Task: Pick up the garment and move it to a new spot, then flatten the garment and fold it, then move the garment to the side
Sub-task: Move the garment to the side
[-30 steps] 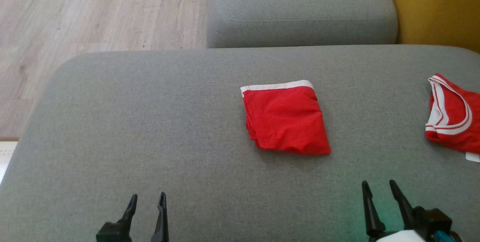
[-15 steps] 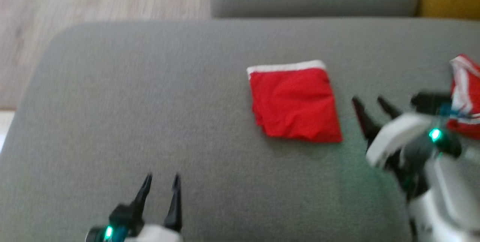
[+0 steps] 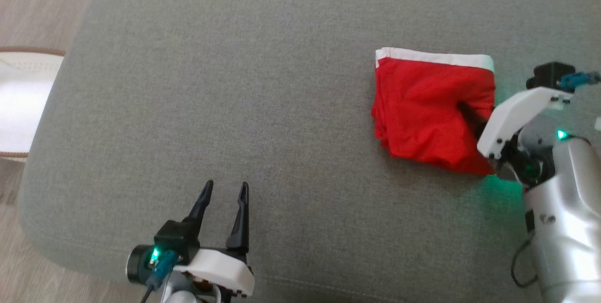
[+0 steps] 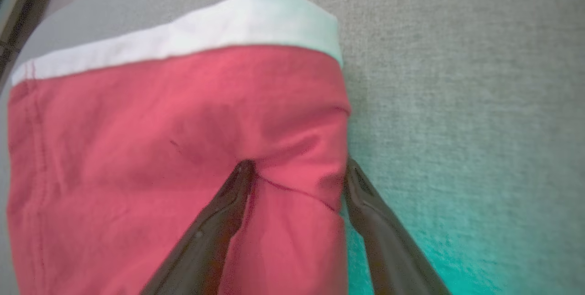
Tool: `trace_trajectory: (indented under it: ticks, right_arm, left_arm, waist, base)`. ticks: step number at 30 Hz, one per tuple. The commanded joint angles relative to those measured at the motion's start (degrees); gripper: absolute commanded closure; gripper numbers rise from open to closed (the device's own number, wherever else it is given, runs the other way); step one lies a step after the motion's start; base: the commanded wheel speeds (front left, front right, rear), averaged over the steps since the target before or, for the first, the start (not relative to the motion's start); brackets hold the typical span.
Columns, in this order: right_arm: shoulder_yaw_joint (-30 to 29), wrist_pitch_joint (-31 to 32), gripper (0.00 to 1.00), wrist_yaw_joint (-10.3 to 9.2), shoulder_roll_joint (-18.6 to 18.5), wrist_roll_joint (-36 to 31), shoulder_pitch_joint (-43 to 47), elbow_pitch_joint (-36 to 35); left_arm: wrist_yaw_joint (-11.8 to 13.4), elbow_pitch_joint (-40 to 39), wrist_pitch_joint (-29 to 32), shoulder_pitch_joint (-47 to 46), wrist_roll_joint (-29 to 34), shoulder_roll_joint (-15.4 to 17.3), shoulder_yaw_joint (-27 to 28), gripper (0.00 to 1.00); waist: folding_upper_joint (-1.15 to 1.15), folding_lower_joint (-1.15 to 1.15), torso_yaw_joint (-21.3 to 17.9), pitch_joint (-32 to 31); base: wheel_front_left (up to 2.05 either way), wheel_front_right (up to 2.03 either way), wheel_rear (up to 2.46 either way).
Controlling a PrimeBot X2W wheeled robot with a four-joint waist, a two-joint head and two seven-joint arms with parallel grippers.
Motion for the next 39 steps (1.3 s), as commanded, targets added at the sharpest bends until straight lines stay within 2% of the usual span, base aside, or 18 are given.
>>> trace_trajectory:
  ticks: [1, 5, 7, 14, 16, 18, 24, 29, 30, 31, 32, 39]
  right_arm:
    - [0.6, 0.0, 1.00, 0.39, 0.9, 0.5, -2.6, -1.1]
    - [-0.7, -2.2, 1.00, 0.39, 2.0, 2.8, -5.5, 0.0]
    - [-0.3, -3.4, 1.00, 0.39, 1.1, 2.8, -6.7, -0.4]
    - [-1.3, -4.2, 1.00, 0.39, -5.8, 3.1, -11.5, -2.2]
    - [-2.1, -4.1, 1.00, 0.39, -7.1, 2.9, -12.1, -2.3]
    - [-4.0, -2.8, 1.00, 0.39, -10.4, 1.3, -13.3, -2.4]
    - [-9.0, -1.8, 1.00, 0.39, -16.6, -3.0, -14.8, -1.5]
    - [-13.2, -4.9, 1.00, 0.39, -18.1, -9.3, -15.8, 0.2]
    - [-14.0, -6.1, 0.72, 0.39, -18.4, -10.8, -16.1, 0.4]
    - [-14.6, -7.1, 0.27, 0.39, -18.7, -12.6, -16.2, 0.6]
    - [-15.0, -7.7, 0.00, 0.39, -18.9, -14.3, -16.3, 0.8]
    - [-12.9, -8.3, 0.00, 0.39, -21.0, -22.9, -14.9, 0.3]
  left_arm:
    - [0.4, -1.6, -0.4, -2.0, -0.2, -0.2, 1.6, 0.00]
    - [0.9, -1.9, -0.4, -2.1, -0.2, -0.2, 2.1, 0.00]
    - [0.9, -1.9, -0.4, -2.1, 0.2, -0.2, 2.5, 0.00]
    - [-0.6, -1.9, -0.4, -2.1, 2.6, -0.2, 3.9, 0.00]
    - [-1.0, -1.8, -0.4, -2.4, 2.9, -0.1, 3.8, 0.00]
    - [-1.9, -1.7, -0.4, -3.2, 3.9, -0.1, 3.6, 0.00]
    - [-2.8, -1.6, -0.4, -4.1, 4.8, -0.1, 3.4, 0.00]
    - [-2.8, -1.2, -0.4, -3.6, 5.1, -0.1, 3.8, 0.00]
    - [-2.8, -1.2, -0.4, -3.5, 5.1, -0.1, 4.0, 0.00]
    - [-2.7, -1.3, -0.4, -3.5, 5.1, -0.1, 4.1, 0.00]
    - [-2.7, -1.4, -0.4, -3.4, 5.1, -0.1, 4.2, 0.00]
    - [-2.2, -1.7, -0.4, -2.7, 4.7, -0.2, 5.3, 0.00]
  waist:
    - [0.00, 0.00, 0.3, 0.8]
    - [0.00, 0.00, -2.6, 1.1]
    - [0.00, 0.00, -5.1, 1.2]
    - [0.00, 0.00, -15.5, 1.7]
    - [0.00, 0.00, -16.5, 1.9]
    - [0.00, 0.00, -18.9, 2.7]
    - [0.00, 0.00, -19.9, 4.6]
    - [0.00, 0.00, -18.4, 5.5]
    - [0.00, 0.00, -18.1, 5.8]
    - [0.00, 0.00, -17.8, 5.9]
    - [0.00, 0.00, -17.6, 6.0]
    - [0.00, 0.00, -17.4, 4.5]
  base:
    - [0.00, 0.00, 0.00]
    - [0.00, 0.00, 0.00]
    - [0.00, 0.00, 0.00]
    - [0.00, 0.00, 0.00]
    - [0.00, 0.00, 0.00]
    - [0.00, 0.00, 0.00]
    - [0.00, 0.00, 0.00]
    - [0.00, 0.00, 0.00]
    - [0.00, 0.00, 0.00]
    - [0.00, 0.00, 0.00]
    - [0.00, 0.00, 0.00]
    - [0.00, 0.00, 0.00]
